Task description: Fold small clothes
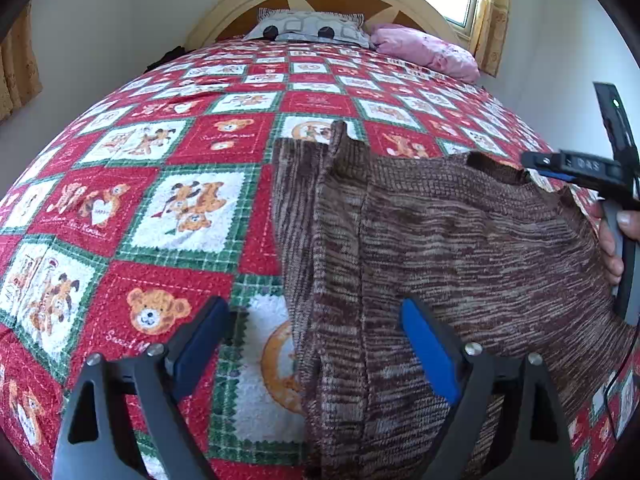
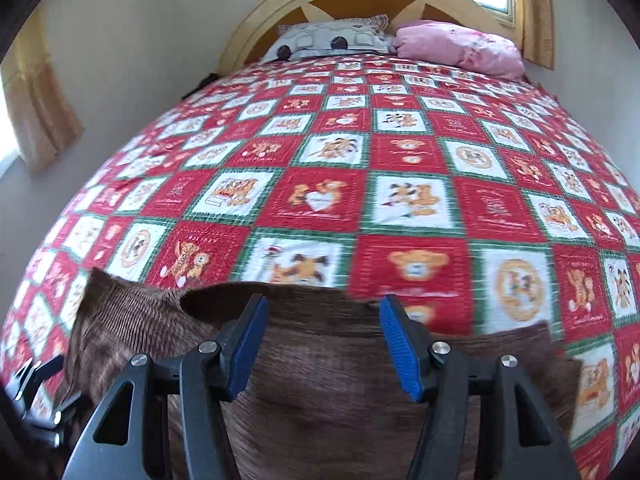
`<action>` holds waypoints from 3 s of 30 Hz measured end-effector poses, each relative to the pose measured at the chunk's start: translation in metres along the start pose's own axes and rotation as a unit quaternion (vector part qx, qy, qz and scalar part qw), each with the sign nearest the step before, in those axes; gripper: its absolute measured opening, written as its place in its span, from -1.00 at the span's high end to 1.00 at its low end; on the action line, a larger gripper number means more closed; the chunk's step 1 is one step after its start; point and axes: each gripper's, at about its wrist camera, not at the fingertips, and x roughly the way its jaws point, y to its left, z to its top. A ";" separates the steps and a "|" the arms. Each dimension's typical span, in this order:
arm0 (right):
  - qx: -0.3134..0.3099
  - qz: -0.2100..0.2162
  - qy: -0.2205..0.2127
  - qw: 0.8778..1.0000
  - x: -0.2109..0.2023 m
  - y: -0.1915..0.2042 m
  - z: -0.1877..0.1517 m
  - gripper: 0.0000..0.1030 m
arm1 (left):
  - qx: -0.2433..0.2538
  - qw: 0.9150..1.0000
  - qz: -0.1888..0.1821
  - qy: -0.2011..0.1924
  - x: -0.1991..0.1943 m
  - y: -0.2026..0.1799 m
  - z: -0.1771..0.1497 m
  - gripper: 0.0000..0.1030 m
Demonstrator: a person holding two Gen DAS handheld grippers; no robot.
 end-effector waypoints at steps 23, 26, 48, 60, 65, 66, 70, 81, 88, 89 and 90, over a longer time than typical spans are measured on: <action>-0.218 -0.039 0.077 0.972 0.001 -0.013 -0.026 0.94 | -0.007 1.000 -0.012 -0.001 0.000 0.003 0.000 -0.83; -0.184 -0.084 0.062 0.977 0.006 -0.024 -0.016 0.94 | -0.007 1.000 -0.012 -0.001 0.000 0.002 0.000 -0.83; -0.022 -0.050 0.057 0.997 -0.117 -0.073 -0.117 0.25 | -0.014 1.000 -0.013 0.006 -0.004 0.003 -0.004 -0.89; 0.049 -0.030 0.051 0.997 -0.161 -0.088 -0.184 0.84 | 0.010 1.000 -0.003 0.025 -0.022 -0.003 -0.030 -1.00; 0.076 -0.010 0.059 0.995 -0.158 -0.100 -0.202 0.84 | 0.008 1.000 -0.005 0.023 -0.027 -0.001 -0.036 -1.00; 0.077 -0.012 0.060 0.995 -0.157 -0.099 -0.202 0.84 | 0.008 1.000 -0.004 0.023 -0.027 -0.001 -0.036 -1.00; 0.070 -0.035 0.059 0.995 -0.161 -0.091 -0.196 0.83 | 0.006 1.000 -0.003 0.022 -0.027 0.000 -0.037 -1.00; 0.009 -0.058 0.010 0.998 -0.158 -0.029 -0.165 -0.19 | 0.008 1.000 0.003 0.023 -0.028 -0.001 -0.040 -1.00; -0.009 -0.083 0.027 0.996 -0.136 -0.019 -0.197 -0.25 | 0.010 1.000 0.003 0.025 -0.032 0.002 -0.045 -1.00; -0.003 -0.081 0.024 0.996 -0.138 -0.020 -0.201 -0.25 | 0.011 1.000 0.003 0.025 -0.032 0.002 -0.045 -1.00; -0.002 -0.080 0.023 0.996 -0.139 -0.021 -0.202 -0.25 | 0.011 1.000 0.003 0.025 -0.032 0.002 -0.045 -1.00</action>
